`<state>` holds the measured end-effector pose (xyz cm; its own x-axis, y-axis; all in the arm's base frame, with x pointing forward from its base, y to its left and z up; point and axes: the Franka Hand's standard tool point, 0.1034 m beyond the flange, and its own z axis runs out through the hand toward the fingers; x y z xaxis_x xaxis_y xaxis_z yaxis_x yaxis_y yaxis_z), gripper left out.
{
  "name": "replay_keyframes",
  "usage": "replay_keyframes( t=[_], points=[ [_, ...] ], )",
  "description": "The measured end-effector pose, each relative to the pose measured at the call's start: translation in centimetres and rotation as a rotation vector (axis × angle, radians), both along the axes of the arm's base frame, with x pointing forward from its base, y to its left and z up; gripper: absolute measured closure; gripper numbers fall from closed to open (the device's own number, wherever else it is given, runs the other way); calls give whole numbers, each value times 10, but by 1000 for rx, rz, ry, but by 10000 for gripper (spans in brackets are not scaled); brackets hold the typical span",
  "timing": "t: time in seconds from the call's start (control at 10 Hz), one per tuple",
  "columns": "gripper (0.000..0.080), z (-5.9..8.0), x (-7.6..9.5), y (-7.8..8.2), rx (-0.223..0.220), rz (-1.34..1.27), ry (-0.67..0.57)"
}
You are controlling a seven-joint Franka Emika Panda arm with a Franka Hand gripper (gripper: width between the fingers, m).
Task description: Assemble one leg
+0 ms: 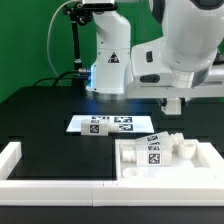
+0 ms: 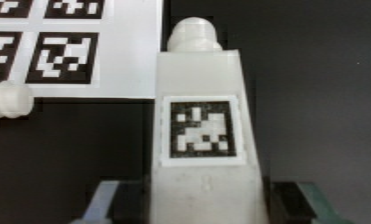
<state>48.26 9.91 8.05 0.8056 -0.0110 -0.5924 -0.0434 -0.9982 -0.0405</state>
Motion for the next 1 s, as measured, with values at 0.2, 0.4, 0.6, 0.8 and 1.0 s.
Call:
replay_keyframes(
  t=[0.2, 0.4, 0.6, 0.8, 1.0],
  points=[
    [515, 13, 5, 6, 8, 46, -135],
    [515, 42, 37, -1, 28, 39, -253],
    [515, 48, 49, 0, 29, 31, -369],
    [515, 48, 53, -1, 27, 24, -513],
    [515, 63, 72, -3, 36, 42, -648]
  ],
)
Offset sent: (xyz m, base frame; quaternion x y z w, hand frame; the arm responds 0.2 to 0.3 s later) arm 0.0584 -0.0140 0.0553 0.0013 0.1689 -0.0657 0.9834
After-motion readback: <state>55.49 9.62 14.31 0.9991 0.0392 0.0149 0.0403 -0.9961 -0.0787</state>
